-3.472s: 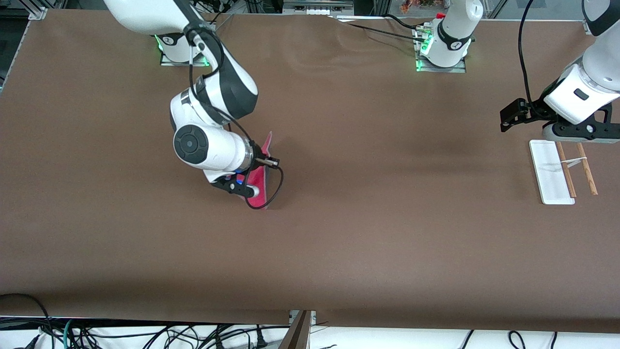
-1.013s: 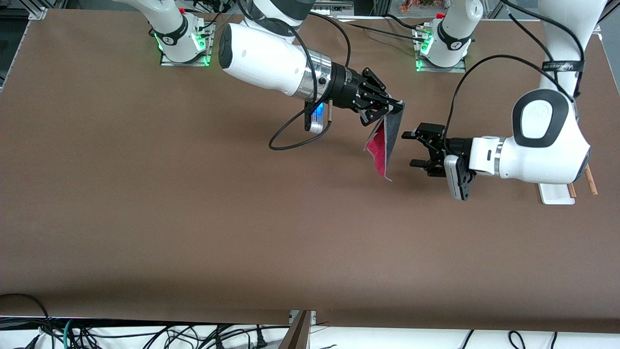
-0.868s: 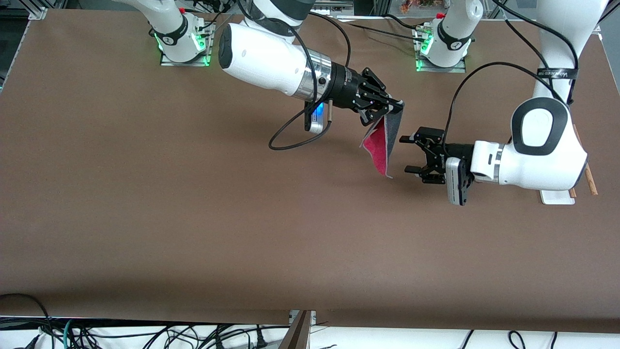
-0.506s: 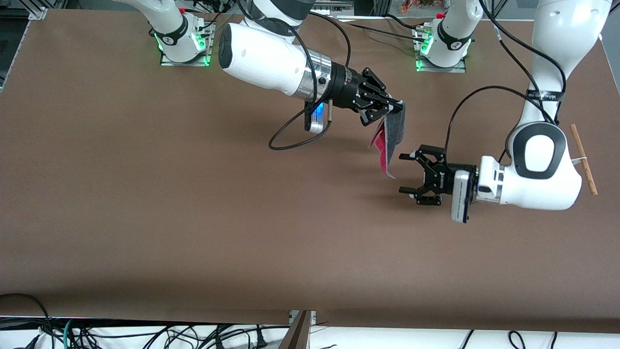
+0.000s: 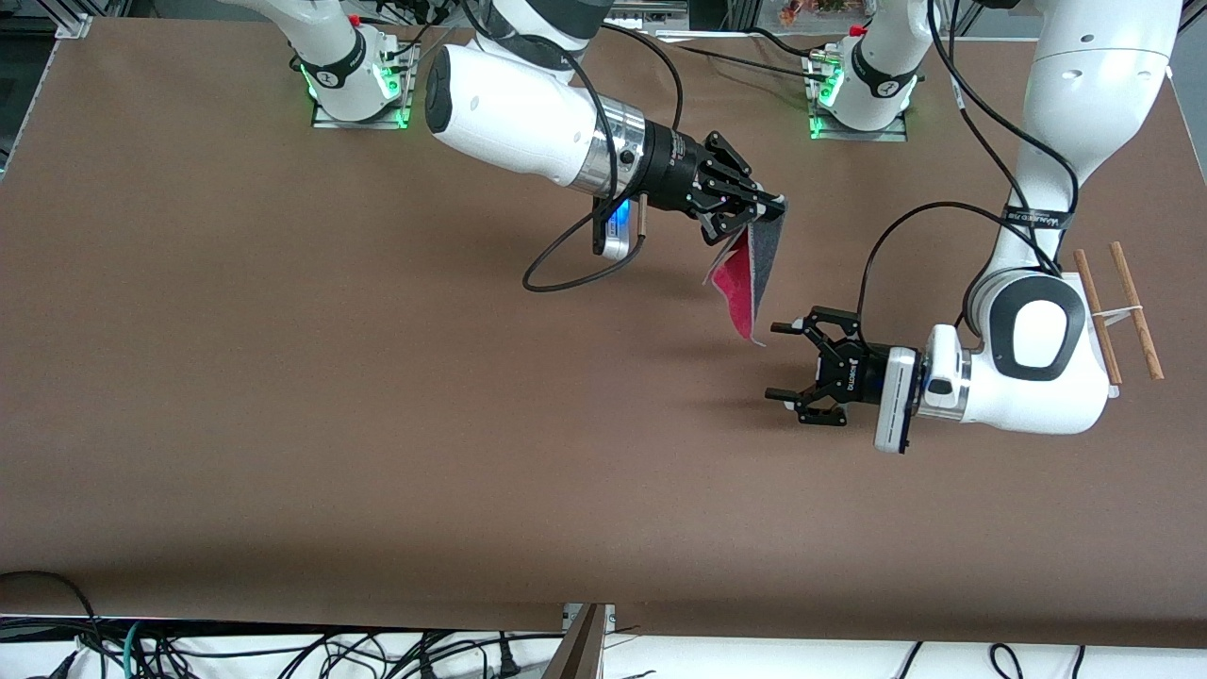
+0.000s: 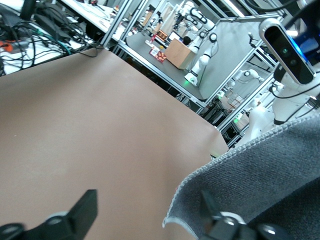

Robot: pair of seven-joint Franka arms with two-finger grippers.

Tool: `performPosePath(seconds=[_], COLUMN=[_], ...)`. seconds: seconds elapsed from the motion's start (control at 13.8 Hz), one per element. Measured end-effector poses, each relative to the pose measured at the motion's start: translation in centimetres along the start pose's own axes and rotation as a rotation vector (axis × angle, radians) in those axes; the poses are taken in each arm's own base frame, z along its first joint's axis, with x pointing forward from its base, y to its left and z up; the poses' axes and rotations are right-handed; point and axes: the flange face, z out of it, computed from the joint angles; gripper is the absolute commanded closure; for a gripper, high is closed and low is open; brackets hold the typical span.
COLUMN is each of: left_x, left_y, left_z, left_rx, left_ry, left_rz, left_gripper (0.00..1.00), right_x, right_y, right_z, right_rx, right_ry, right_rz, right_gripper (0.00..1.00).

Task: Pass towel and hang on rack
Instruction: 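Close the left gripper on the hanging towel below the right gripper, then open the right gripper while the left gripper pulls the towel away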

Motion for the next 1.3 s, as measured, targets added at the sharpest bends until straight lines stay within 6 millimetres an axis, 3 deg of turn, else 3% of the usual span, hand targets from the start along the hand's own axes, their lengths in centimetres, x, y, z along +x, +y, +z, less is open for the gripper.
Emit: performPosePath(seconds=[0.07, 0.14, 0.65, 0.72, 0.8, 0.87, 1.3], left_x=[-0.2, -0.5, -1.7, -1.7, -1.7, -1.8, -1.7], left_y=[0.0, 0.0, -0.2, -0.2, -0.2, -0.2, 0.0], left_z=[0.4, 0.8, 1.8, 1.7, 1.6, 1.5, 0.0], left_rx=[-0.023, -0.050, -0.118, -0.118, -0.118, -0.122, -0.126], left_ry=[0.007, 0.008, 0.011, 0.012, 0.013, 0.014, 0.021], left_rz=[0.008, 0.008, 0.024, 0.024, 0.023, 0.023, 0.028], left_gripper=[0.85, 0.98, 1.00, 1.00, 1.00, 1.00, 1.00], right_x=[0.0, 0.0, 0.0, 0.0, 0.0, 0.0, 1.1], right_y=[0.0, 0.0, 0.0, 0.0, 0.0, -0.1, -1.8], right_z=[0.0, 0.0, 0.0, 0.0, 0.0, -0.1, -1.5], right_rx=[0.000, 0.000, 0.001, 0.001, 0.001, 0.002, 0.022], right_ry=[0.000, 0.000, 0.000, 0.000, 0.000, 0.000, 0.008], right_rz=[0.000, 0.000, 0.000, 0.000, 0.000, 0.000, 0.014], right_gripper=[1.00, 1.00, 1.00, 0.92, 0.37, 0.01, 0.01])
